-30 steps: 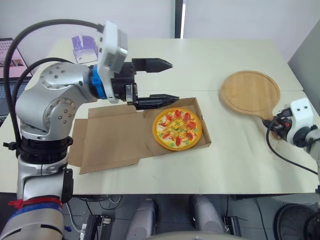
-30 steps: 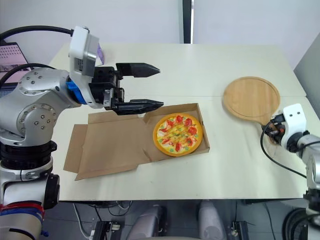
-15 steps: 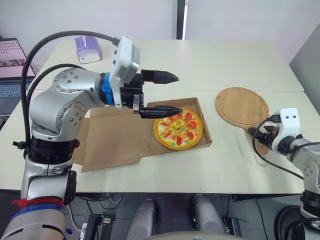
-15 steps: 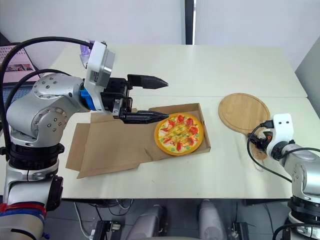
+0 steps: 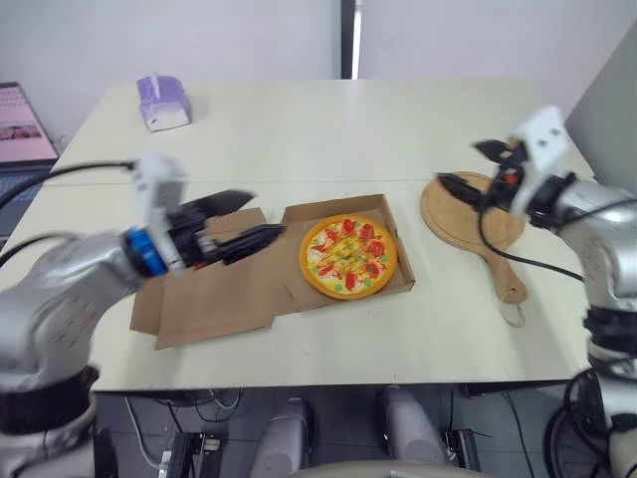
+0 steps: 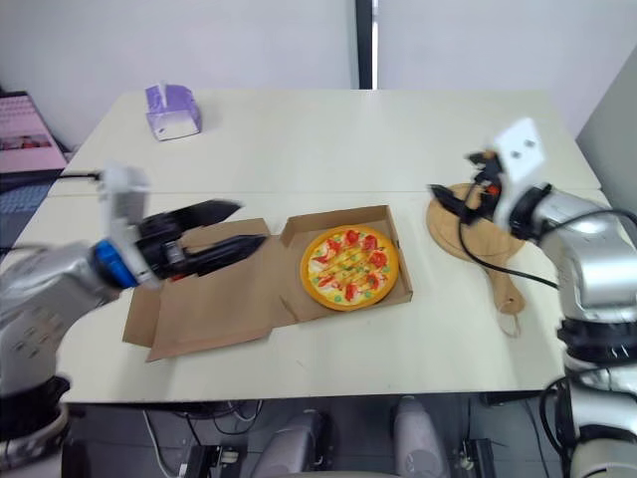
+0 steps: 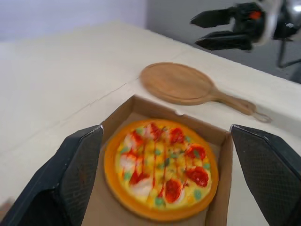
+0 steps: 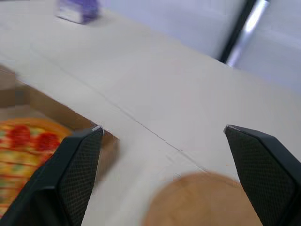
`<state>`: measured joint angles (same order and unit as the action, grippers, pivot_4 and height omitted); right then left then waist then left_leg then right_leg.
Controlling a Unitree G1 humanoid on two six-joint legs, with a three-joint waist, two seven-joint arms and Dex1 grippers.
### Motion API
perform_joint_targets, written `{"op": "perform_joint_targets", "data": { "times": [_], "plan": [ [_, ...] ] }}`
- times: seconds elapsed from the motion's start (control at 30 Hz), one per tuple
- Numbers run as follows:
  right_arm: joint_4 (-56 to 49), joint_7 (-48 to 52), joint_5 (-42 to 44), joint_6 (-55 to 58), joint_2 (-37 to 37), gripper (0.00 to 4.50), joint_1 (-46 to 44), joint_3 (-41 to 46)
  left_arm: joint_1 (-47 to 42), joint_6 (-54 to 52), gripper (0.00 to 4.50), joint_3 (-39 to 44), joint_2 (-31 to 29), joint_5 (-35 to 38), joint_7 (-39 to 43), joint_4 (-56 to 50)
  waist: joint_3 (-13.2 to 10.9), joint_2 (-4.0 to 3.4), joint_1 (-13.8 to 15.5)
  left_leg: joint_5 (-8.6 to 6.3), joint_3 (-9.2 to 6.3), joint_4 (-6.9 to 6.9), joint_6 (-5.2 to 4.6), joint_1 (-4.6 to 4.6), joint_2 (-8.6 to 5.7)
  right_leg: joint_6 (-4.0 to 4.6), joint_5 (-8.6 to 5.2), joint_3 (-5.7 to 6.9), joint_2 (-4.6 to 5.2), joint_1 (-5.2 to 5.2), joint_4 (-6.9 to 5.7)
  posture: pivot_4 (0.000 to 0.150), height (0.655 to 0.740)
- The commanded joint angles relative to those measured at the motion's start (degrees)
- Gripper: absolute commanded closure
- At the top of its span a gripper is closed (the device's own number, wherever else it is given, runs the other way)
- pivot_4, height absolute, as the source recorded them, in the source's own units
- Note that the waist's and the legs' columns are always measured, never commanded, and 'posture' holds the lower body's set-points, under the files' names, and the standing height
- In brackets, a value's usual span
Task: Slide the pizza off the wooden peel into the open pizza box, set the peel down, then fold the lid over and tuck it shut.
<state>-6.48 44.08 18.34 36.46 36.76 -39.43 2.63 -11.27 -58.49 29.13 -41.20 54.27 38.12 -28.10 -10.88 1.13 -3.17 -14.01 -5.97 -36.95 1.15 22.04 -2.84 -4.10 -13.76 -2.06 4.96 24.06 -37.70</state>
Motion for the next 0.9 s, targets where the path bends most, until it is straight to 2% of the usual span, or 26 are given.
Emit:
{"op": "perform_joint_targets", "data": {
  "times": [0.03,0.13,0.2,0.3,0.43,0.53,0.67,0.9],
  "plan": [
    [2.4,7.6,3.0,-3.2,-1.3,0.07,-6.4,-2.8,9.9,-5.9,0.00,14.8,1.6,13.7,-8.8,-3.6,0.0,0.00,0.0,-0.01,0.02,0.01,0.00,-0.01,0.01,0.00,0.00,-0.03,0.00,0.00,0.01,0.150,0.7400],
    [3.4,13.3,5.5,-3.1,-2.8,0.07,-10.0,-5.1,22.2,-6.6,0.00,24.0,3.8,25.4,-15.6,-4.1,0.0,0.11,0.2,-0.03,-0.02,0.01,0.03,-0.01,0.10,0.02,0.00,0.01,-0.04,0.01,0.03,0.150,0.7400],
    [3.0,17.3,6.9,-3.4,-3.4,0.07,-11.4,-6.8,31.9,-4.3,0.00,27.2,7.4,33.5,-20.8,-5.3,0.1,0.12,0.4,-0.07,0.00,0.01,0.09,-0.03,0.16,0.04,0.01,-0.03,-0.05,0.00,0.08,0.150,0.7400],
    [1.7,20.5,9.7,-1.5,-4.4,0.07,-12.8,-7.7,44.4,-0.2,0.00,26.8,13.5,41.3,-25.3,-8.7,0.1,0.18,1.4,-0.15,0.06,-0.03,0.22,-0.07,0.18,0.05,0.00,-0.06,-0.03,-0.06,0.19,0.150,0.7400],
    [-1.5,22.5,11.4,0.2,-4.2,0.07,-11.9,-9.2,53.3,6.4,0.00,23.8,20.9,45.7,-30.2,-9.2,0.1,0.19,2.2,-0.16,0.00,-0.04,0.24,-0.15,0.28,0.21,0.04,0.15,-0.09,-0.46,0.73,0.150,0.7400],
    [-4.1,21.8,11.4,1.0,-4.2,0.07,-10.2,-9.9,56.2,10.4,0.00,20.2,25.0,45.9,-32.4,-10.0,0.1,0.25,2.3,-0.19,0.08,-0.05,0.28,-0.21,0.28,0.45,-0.10,0.16,-0.09,-0.57,0.79,0.150,0.7400],
    [-6.6,22.4,11.6,2.4,-2.9,0.07,-8.9,-10.3,53.9,16.9,0.00,14.4,28.5,46.0,-37.5,-10.3,0.2,0.29,2.6,-0.20,0.32,-0.06,0.31,-0.21,0.27,0.46,-0.11,0.20,-0.12,-0.60,0.81,0.150,0.7400],
    [-9.8,22.3,13.8,5.6,-1.2,0.07,-9.9,-10.0,47.8,23.1,0.00,5.8,29.6,44.6,-44.5,-8.1,0.2,0.39,2.7,-0.24,0.42,-0.05,0.35,-0.23,0.31,0.36,-0.04,0.14,-0.18,-0.58,0.82,0.150,0.7400]
  ]
}}
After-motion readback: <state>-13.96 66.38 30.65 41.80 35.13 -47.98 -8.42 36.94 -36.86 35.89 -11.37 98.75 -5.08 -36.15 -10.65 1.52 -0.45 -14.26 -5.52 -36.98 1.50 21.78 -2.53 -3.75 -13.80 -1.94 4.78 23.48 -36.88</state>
